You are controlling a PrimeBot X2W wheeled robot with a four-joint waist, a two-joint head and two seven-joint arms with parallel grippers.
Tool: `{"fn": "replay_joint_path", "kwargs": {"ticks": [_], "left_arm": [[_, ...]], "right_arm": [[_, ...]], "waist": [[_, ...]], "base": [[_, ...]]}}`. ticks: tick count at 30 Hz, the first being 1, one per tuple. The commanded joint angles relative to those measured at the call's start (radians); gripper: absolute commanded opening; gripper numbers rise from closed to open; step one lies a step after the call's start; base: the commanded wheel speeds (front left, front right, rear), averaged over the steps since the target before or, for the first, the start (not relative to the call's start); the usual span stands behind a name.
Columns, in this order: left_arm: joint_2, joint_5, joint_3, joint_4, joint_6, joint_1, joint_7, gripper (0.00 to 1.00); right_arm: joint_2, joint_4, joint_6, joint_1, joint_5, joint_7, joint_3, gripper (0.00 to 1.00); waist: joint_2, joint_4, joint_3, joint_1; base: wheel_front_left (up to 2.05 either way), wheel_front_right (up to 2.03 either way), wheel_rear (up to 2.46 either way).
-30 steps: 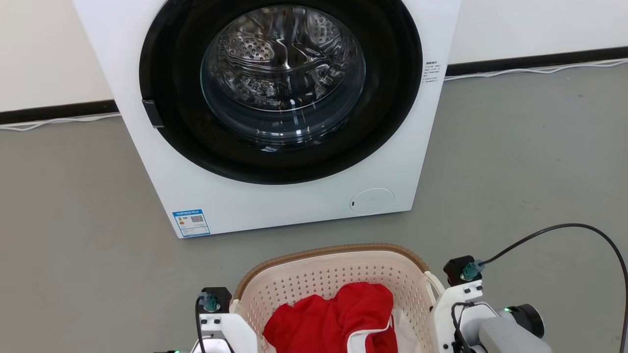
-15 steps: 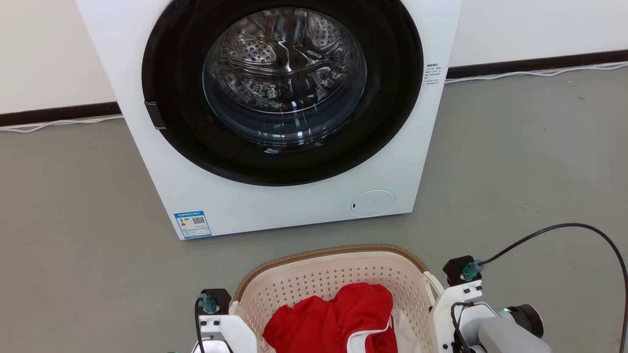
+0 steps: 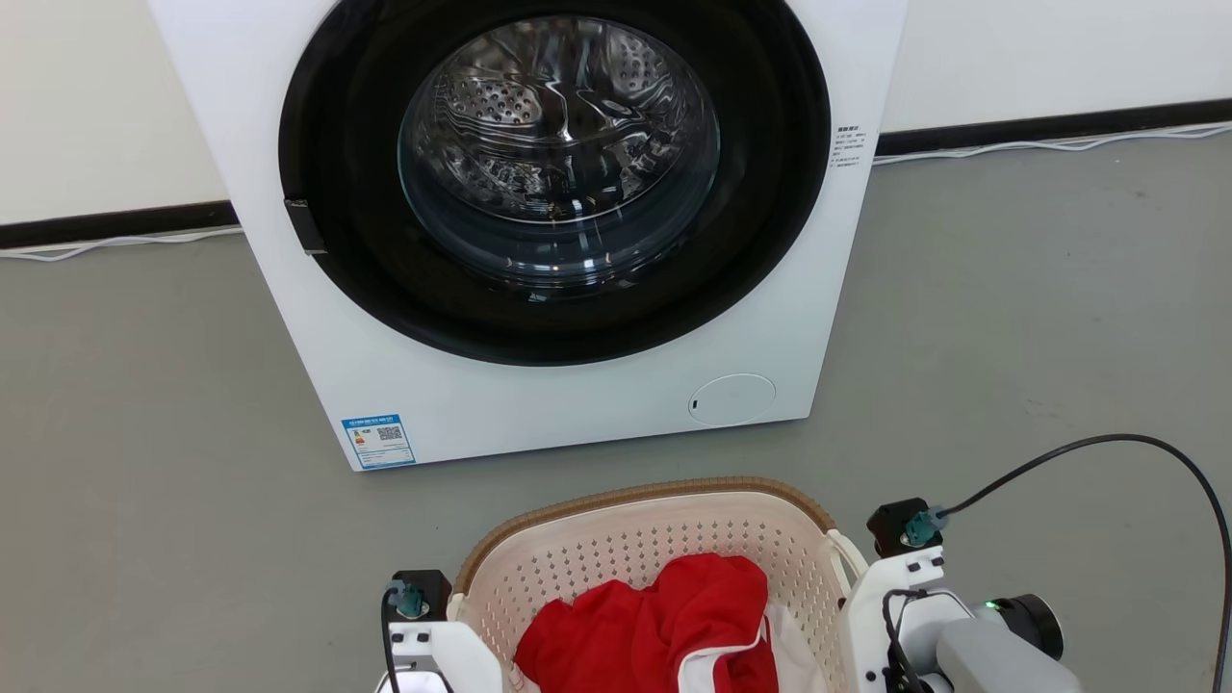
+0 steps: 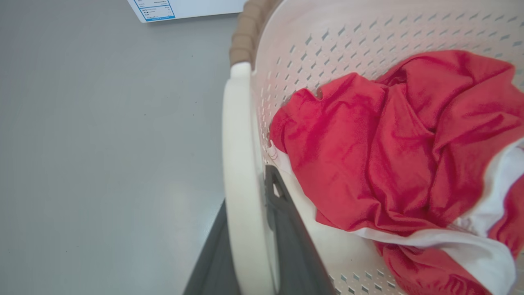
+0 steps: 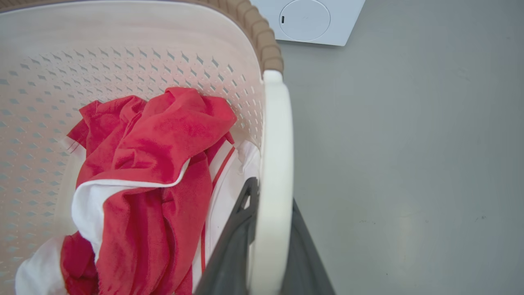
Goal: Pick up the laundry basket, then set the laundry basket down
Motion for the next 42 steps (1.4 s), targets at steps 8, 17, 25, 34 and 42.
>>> {"fn": "replay_joint_path", "kwargs": {"ticks": [8, 17, 25, 34, 42], "left_arm": [[0.016, -0.011, -0.003, -0.005, -0.008, -0.059, -0.022, 0.0], [0.016, -0.022, -0.017, -0.002, -0.006, -0.064, -0.026, 0.0], [0.016, -0.03, -0.03, 0.001, -0.005, -0.07, -0.026, 0.0], [0.017, -0.031, -0.036, 0.013, 0.002, -0.107, -0.04, 0.0], [0.027, -0.016, -0.032, 0.021, 0.026, -0.208, -0.102, 0.0]], "right_arm": [[0.011, -0.015, 0.014, -0.024, 0.014, -0.008, 0.031, 0.0], [0.011, -0.012, 0.014, -0.026, 0.025, -0.01, 0.041, 0.0], [0.011, -0.011, 0.014, -0.031, 0.033, -0.013, 0.048, 0.0], [0.011, -0.013, 0.014, -0.058, 0.037, -0.062, 0.045, 0.0], [0.011, -0.009, 0.014, -0.112, 0.021, -0.171, 0.031, 0.0]], "waist": [[0.0, -0.001, 0.003, 0.0001], [0.0, 0.0, 0.004, 0.0001], [0.0, -0.001, 0.011, 0.0001], [0.0, -0.007, 0.061, 0.0001], [0.0, 0.005, 0.22, 0.0001]], "base": [[0.0, 0.0, 0.0], [0.0, 0.0, 0.0], [0.0, 0.0, 0.0], [0.0, 0.0, 0.0], [0.0, 0.0, 0.0]]}}
